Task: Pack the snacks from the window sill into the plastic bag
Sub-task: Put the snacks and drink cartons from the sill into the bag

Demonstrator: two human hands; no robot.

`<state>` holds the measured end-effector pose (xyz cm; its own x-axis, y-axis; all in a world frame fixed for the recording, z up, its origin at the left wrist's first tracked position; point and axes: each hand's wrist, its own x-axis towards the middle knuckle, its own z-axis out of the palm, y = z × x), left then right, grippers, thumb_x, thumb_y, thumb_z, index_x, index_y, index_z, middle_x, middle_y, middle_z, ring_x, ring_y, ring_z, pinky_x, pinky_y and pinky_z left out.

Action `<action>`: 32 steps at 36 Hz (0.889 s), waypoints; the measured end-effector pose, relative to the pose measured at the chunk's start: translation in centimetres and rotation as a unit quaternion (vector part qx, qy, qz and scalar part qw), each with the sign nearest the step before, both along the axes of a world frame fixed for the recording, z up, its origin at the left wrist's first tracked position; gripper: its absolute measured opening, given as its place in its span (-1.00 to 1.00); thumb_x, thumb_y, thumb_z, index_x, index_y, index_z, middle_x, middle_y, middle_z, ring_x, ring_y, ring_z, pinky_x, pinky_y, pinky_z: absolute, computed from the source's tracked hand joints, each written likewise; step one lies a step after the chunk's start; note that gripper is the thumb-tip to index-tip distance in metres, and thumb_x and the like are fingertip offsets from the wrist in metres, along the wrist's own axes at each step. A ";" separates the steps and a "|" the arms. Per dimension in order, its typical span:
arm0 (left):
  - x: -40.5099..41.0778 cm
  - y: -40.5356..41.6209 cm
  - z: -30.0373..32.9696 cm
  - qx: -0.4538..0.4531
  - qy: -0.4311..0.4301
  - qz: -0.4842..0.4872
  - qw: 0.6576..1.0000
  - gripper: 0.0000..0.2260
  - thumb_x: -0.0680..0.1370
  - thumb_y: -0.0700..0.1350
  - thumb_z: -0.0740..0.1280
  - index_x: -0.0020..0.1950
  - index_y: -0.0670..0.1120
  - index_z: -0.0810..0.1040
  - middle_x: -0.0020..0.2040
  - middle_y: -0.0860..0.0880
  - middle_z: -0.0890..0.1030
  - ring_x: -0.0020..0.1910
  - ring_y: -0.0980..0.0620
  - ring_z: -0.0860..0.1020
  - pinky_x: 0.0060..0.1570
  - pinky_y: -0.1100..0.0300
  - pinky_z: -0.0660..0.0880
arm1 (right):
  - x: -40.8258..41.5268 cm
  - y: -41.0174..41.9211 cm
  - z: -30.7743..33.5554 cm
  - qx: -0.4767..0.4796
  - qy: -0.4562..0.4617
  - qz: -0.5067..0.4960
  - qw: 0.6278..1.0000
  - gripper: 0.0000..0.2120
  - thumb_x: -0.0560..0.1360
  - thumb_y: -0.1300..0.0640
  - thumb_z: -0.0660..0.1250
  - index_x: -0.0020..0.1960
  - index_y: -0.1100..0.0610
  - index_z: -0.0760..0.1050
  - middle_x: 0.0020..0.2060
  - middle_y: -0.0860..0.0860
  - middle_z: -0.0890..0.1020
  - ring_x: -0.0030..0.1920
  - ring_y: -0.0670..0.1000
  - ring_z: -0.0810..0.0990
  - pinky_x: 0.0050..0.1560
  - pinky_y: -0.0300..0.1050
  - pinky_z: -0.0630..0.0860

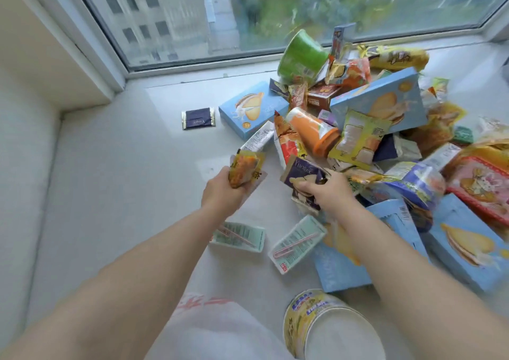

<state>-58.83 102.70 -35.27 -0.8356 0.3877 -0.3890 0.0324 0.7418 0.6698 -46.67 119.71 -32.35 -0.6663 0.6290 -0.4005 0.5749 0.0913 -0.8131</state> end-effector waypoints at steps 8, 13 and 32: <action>2.6 3.7 0.7 0.116 -0.079 0.034 0.990 -0.71 0.47 -0.08 0.42 0.18 -0.05 0.52 0.06 -0.07 0.61 0.03 -0.09 0.56 -0.01 0.12 0.46 | 1.9 4.9 0.9 0.144 -0.091 0.085 0.982 -0.80 0.43 0.17 0.44 0.03 0.15 0.53 0.09 0.15 0.53 0.09 0.15 0.51 0.01 -0.13 0.36; 3.7 5.2 0.7 0.151 -0.082 0.064 0.983 -0.74 0.49 -0.14 0.40 0.17 -0.05 0.51 0.01 -0.04 0.59 0.03 -0.09 0.56 -0.05 0.15 0.44 | 2.6 7.3 0.4 0.304 -0.169 0.226 0.910 -0.59 0.42 -0.13 0.40 0.17 0.09 0.58 0.33 0.07 0.35 0.35 0.13 0.24 0.32 -0.06 0.22; 5.2 13.1 4.8 0.096 0.053 0.014 0.994 -0.66 0.52 0.04 0.33 0.25 -0.06 0.45 0.09 -0.06 0.61 0.08 -0.11 0.54 0.07 0.01 0.50 | 7.7 4.4 0.0 0.351 -0.208 0.361 0.839 -0.41 0.53 0.13 0.25 0.46 -0.04 0.06 0.00 0.12 0.61 -0.04 0.19 0.59 -0.28 -0.07 0.36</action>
<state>-53.64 115.83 -30.48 -0.8793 0.4227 -0.2194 0.0914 0.6018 0.7934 -38.95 124.11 -32.32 -0.8693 0.2996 -0.3932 0.3845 0.9097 -0.1567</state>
